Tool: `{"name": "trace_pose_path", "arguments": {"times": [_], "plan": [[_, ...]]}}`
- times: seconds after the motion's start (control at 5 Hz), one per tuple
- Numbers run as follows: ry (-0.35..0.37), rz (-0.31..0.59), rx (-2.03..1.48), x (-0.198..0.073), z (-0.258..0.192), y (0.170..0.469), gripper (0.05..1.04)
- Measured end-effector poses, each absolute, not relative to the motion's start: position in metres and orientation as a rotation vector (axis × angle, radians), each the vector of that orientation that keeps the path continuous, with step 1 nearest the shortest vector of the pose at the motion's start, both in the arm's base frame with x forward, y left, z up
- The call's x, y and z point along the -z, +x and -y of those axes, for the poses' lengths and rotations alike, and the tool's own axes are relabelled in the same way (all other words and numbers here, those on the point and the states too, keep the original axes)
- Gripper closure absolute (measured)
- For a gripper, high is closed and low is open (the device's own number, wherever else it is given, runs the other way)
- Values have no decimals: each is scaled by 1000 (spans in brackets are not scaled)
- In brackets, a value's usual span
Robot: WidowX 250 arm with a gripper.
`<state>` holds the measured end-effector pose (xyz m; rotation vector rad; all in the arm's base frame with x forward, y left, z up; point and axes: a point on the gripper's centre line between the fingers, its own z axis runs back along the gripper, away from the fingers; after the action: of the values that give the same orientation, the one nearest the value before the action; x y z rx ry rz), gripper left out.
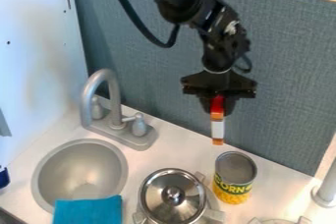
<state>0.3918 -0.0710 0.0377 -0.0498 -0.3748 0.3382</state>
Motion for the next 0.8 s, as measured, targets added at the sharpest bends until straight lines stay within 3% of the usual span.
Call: {"name": "trace_pose_path", "arguments": {"times": [0.4,0.8], "plan": [[-26,338,-417,-11,27,397,692],[-6,295,-441,25,10,394,693]]}}
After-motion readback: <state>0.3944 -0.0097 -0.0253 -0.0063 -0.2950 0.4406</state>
